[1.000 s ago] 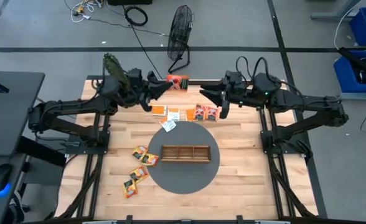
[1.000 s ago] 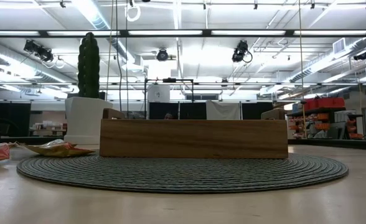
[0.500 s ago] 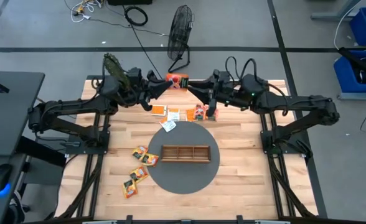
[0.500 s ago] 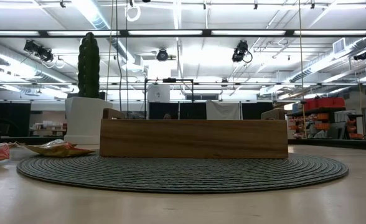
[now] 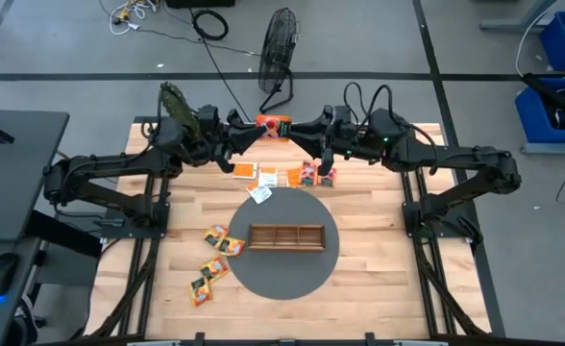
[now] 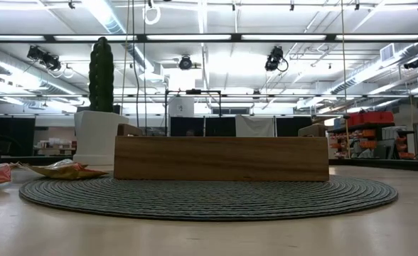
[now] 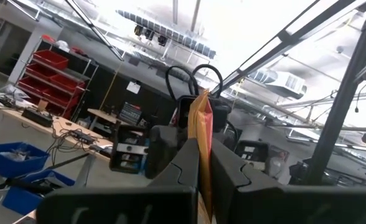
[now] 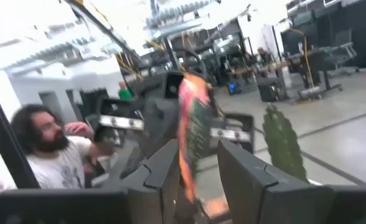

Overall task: Pick & Place Tea
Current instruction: Put the red tea bag into the right section of the wooden organizer

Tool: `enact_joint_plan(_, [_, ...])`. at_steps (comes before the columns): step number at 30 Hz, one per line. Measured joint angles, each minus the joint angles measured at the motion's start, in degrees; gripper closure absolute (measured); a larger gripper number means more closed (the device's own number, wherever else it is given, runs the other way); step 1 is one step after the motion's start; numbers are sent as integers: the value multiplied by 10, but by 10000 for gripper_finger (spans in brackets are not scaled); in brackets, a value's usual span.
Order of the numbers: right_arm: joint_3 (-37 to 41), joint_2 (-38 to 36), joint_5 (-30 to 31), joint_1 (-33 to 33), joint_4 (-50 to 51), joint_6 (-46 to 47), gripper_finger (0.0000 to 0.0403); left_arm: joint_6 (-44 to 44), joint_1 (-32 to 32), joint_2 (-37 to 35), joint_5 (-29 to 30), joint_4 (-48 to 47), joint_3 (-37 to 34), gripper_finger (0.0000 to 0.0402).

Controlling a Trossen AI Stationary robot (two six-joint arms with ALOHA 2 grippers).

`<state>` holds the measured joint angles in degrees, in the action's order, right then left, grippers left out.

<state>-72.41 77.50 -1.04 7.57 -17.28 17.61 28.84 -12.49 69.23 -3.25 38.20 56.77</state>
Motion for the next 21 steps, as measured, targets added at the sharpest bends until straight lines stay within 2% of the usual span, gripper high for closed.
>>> enact_joint_plan(7, [0,9,-15,0,-12,11,300,2,-3,0,0,-6,0,386])
enact_joint_plan(13, [0,9,-22,3,-14,9,390,2,-3,0,-1,-7,0,385])
enact_joint_plan(17, [0,9,-27,7,-13,20,397,2,-3,0,0,-7,0,379])
enact_joint_plan(21, [1,-6,-31,12,2,25,400,0,-3,0,5,-11,0,352])
